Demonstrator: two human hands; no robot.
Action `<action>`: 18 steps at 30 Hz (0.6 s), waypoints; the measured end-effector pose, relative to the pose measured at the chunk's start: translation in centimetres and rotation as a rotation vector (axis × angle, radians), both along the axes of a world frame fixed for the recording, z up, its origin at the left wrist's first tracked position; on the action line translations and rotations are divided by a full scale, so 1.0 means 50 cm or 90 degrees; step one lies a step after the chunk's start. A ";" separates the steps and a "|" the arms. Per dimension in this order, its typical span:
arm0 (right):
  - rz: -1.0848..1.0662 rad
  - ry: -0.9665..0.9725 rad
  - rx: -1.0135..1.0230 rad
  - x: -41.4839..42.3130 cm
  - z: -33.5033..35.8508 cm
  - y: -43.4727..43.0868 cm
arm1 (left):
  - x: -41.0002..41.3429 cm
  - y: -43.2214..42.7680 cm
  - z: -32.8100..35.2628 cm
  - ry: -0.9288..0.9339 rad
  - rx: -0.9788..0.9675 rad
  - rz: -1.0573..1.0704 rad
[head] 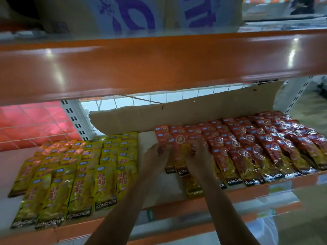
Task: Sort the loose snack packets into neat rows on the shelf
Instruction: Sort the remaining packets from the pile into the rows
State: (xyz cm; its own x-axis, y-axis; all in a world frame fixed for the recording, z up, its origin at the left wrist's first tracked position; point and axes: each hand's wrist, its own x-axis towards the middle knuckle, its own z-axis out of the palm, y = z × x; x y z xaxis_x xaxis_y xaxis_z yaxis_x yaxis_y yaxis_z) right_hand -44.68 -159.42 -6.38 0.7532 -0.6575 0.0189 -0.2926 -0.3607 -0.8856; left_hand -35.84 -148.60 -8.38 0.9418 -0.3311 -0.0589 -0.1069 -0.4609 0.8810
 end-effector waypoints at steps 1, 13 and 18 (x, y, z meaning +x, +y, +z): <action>0.012 0.001 -0.004 0.001 0.002 0.004 | -0.004 -0.002 0.001 0.073 -0.060 -0.005; 0.084 0.066 -0.128 -0.008 -0.014 -0.004 | -0.040 0.051 -0.018 -0.047 0.066 0.090; 0.110 0.075 -0.189 -0.018 -0.021 -0.010 | -0.058 0.031 -0.017 -0.039 0.133 0.054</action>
